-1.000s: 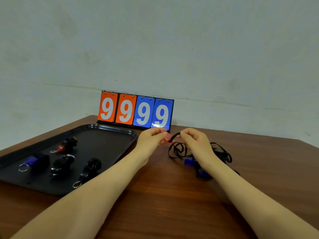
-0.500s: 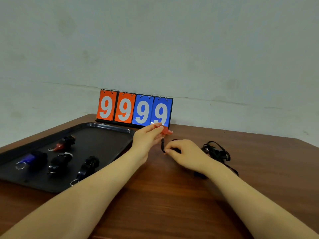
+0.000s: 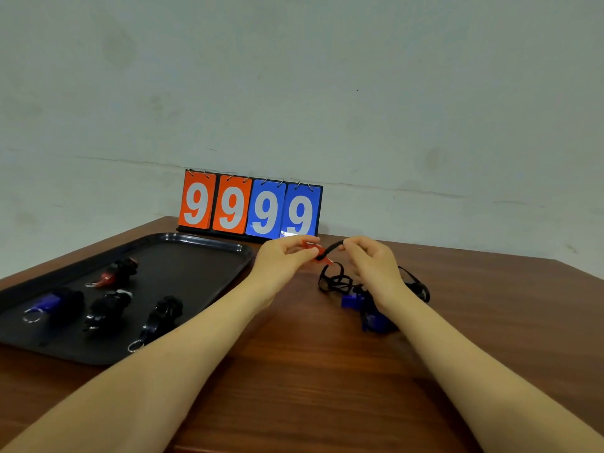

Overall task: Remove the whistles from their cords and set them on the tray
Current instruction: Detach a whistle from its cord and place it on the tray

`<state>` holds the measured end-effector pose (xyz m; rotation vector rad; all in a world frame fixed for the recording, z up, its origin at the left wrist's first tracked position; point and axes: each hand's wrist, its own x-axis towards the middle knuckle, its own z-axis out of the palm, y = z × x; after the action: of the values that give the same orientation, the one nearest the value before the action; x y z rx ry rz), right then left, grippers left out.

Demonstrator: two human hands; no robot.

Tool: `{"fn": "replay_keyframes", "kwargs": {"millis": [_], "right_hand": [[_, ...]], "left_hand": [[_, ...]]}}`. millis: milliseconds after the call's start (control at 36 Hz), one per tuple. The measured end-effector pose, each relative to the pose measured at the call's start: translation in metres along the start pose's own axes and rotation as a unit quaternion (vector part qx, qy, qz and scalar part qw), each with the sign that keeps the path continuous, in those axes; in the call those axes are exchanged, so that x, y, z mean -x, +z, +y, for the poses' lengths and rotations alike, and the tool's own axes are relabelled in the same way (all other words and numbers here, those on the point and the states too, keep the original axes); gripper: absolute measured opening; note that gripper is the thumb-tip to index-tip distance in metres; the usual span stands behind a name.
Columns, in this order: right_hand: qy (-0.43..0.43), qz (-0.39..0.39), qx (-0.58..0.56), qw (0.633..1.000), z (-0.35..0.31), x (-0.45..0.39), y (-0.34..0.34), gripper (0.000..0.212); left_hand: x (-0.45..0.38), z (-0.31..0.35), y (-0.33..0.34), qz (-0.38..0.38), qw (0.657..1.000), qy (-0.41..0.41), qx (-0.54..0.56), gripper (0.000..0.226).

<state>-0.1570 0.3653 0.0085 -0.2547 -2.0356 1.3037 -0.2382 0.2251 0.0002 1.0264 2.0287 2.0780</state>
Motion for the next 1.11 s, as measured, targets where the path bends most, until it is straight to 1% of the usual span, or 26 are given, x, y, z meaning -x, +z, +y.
{"fn": "replay_keyframes", "kwargs": {"millis": [83,139,278,389,472,556,639,778,833,944,1000,1111], "right_hand": [[-0.006,0.003,0.002,1.0,0.002,-0.003,-0.003,0.021],[-0.008,0.002,0.007,1.0,0.003,-0.004,-0.004,0.021],[-0.01,-0.005,0.005,1.0,0.005,-0.004,-0.005,0.021],[-0.012,-0.032,0.004,0.999,0.004,0.001,-0.001,0.02],[-0.049,-0.053,0.061,0.996,0.006,0.002,0.002,0.022],[-0.08,-0.091,0.103,0.987,0.009,0.003,0.005,0.026],[-0.111,-0.121,0.135,0.977,0.01,0.003,0.009,0.029],[-0.135,-0.151,0.22,0.954,0.009,0.003,0.011,0.04],[-0.144,-0.168,0.237,0.946,0.008,0.004,0.012,0.036],[-0.171,-0.201,0.285,0.921,0.007,0.006,0.016,0.029],[-0.166,-0.203,0.276,0.925,0.004,0.008,0.014,0.029],[-0.13,-0.183,0.221,0.949,-0.003,0.01,0.008,0.029]], "left_hand": [[0.001,0.003,0.003,-0.04,0.999,-0.007,-0.005,0.02],[0.002,0.005,0.002,-0.063,0.998,-0.018,0.012,0.017],[0.007,0.011,0.002,-0.143,0.982,-0.044,0.119,0.021],[0.008,0.01,0.004,-0.119,0.965,-0.056,0.225,0.022],[0.007,0.008,0.005,-0.101,0.953,-0.068,0.279,0.017],[0.005,0.007,0.006,-0.085,0.944,-0.067,0.312,0.018],[0.004,0.003,0.006,-0.066,0.951,-0.054,0.298,0.021],[0.0,-0.003,0.002,-0.035,0.973,-0.033,0.225,0.027],[-0.002,-0.008,0.0,-0.022,0.978,-0.036,0.203,0.028],[-0.005,-0.017,-0.002,0.02,0.992,-0.027,0.122,0.03],[-0.004,-0.018,-0.002,0.025,0.994,-0.026,0.107,0.03],[-0.005,-0.02,-0.004,0.038,0.998,-0.016,0.051,0.032]]}}
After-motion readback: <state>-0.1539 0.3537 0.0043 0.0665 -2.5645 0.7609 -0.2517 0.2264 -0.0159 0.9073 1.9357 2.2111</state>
